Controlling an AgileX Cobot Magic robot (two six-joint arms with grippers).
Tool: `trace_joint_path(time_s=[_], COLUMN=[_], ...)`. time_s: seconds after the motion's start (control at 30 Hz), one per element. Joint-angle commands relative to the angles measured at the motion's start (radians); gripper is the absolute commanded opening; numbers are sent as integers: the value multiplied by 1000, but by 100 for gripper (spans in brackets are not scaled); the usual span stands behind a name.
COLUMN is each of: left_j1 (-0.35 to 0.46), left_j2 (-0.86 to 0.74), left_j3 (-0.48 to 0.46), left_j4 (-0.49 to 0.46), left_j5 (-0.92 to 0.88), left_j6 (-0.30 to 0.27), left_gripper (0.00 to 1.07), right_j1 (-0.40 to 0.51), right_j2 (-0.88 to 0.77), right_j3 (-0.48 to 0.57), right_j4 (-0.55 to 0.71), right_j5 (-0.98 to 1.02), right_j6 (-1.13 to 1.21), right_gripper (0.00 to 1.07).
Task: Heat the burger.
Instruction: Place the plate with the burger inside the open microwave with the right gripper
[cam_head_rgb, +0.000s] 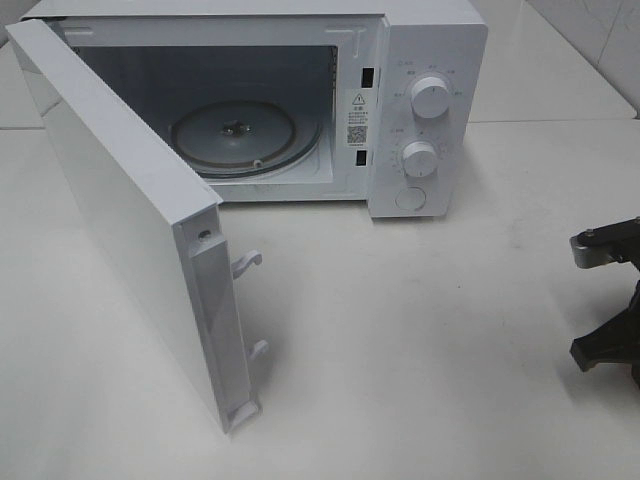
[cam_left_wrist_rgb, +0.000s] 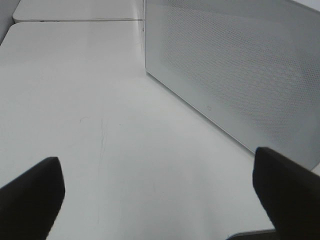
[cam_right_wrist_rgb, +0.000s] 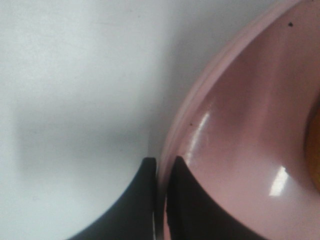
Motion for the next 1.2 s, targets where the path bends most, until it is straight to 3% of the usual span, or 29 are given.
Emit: trace_joint_path(time_s=[0.03, 0.5, 0.87, 1.2], left_j1=[1, 1, 1, 1], left_j2=[-24, -24, -24, -24], left_j3=[2, 2, 2, 2], left_j4=[0, 0, 0, 0], left_j5=[-13, -13, -13, -13], left_j6=[-1, -1, -1, -1], left_gripper=[94, 94, 94, 94], right_j1=[32, 183, 299, 410], right_j2=[-40, -45, -52, -163], right_j3=[-3, -3, -2, 12], right_j4=[-35, -291, -311, -315], right_j5=[34, 178, 277, 358], right_j6=[53, 318, 338, 331], right_gripper=[0, 0, 0, 0])
